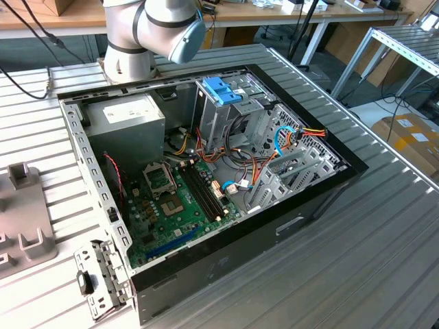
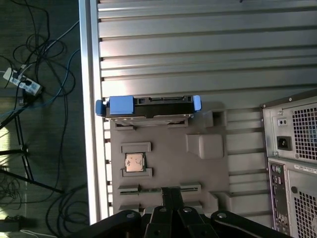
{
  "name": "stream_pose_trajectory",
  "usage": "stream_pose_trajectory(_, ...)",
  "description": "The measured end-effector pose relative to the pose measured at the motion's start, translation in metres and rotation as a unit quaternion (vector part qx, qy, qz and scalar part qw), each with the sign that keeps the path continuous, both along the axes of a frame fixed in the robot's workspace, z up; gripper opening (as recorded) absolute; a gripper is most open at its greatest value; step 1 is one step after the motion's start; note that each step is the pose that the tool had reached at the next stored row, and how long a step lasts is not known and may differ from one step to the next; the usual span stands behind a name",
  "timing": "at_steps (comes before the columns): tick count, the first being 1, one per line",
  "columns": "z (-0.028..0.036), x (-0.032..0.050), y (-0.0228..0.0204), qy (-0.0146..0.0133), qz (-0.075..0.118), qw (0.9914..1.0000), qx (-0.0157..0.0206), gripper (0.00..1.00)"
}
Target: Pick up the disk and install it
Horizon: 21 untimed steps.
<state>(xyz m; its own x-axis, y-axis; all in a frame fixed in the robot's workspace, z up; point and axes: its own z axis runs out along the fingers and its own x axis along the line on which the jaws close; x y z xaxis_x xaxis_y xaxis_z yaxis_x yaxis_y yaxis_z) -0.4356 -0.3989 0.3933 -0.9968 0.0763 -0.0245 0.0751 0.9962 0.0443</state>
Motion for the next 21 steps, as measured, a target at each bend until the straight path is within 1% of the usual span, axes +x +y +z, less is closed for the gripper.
stream_pose_trajectory(10,0.0,-0.0093,0.0,0.0,0.0,1.0,0.0,0.11)
stream_pose_trajectory(21,0.0,-0.0144,0.0,0.0,0.0,1.0,0.0,0.11)
